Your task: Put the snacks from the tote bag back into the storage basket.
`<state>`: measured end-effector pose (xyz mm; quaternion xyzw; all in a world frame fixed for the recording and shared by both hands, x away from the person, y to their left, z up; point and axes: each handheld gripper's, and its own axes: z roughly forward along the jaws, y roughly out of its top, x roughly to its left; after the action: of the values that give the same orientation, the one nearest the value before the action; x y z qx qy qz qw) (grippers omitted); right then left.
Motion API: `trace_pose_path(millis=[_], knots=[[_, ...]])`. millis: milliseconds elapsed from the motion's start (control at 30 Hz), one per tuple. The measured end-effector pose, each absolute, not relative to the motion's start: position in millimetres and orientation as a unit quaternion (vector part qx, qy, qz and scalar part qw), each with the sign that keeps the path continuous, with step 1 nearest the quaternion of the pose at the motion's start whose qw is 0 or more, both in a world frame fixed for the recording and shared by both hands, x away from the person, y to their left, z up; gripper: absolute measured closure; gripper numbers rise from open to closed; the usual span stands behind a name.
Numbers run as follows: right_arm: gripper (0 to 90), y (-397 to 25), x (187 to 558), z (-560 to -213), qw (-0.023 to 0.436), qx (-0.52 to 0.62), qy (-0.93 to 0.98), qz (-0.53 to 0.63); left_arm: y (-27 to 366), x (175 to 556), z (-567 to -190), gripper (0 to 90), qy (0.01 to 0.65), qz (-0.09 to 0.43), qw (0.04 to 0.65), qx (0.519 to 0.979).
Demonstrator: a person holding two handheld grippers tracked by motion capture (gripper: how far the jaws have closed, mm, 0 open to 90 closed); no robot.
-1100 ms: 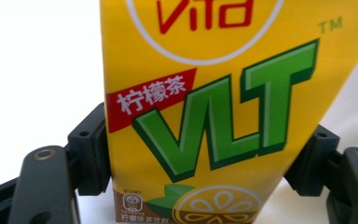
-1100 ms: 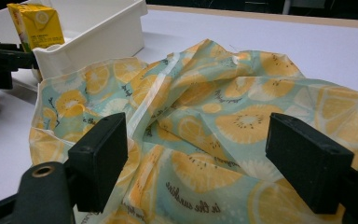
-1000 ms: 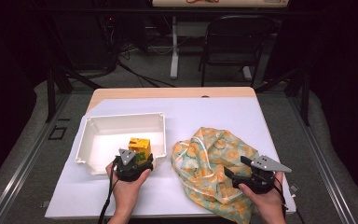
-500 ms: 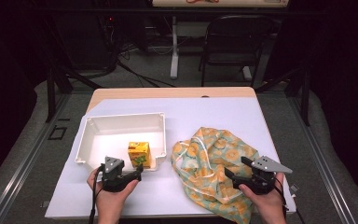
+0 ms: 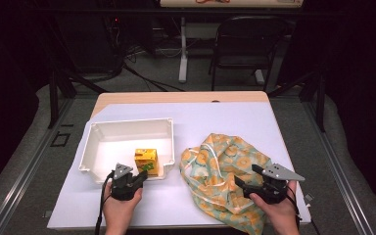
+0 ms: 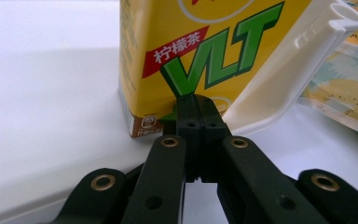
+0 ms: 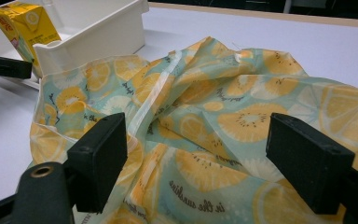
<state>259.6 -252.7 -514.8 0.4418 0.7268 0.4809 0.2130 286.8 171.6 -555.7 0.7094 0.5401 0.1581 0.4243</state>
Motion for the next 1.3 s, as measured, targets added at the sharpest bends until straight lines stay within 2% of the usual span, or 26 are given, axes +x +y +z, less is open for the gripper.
trace_pose_path(millis=[633, 933, 1300], knots=[[19.5, -251, 259, -515, 0.211, 0.433, 0.731, 0.483, 162, 298, -559, 90.0, 0.535, 0.156, 0.425, 0.713], [15.1, -248, 253, -508, 0.207, 0.397, 0.732, 0.514, 165, 303, -557, 90.0, 0.539, 0.156, 0.426, 0.709], [15.0, -244, 251, -507, 0.207, 0.382, 0.739, 0.515, 167, 311, -557, 90.0, 0.548, 0.152, 0.431, 0.700]])
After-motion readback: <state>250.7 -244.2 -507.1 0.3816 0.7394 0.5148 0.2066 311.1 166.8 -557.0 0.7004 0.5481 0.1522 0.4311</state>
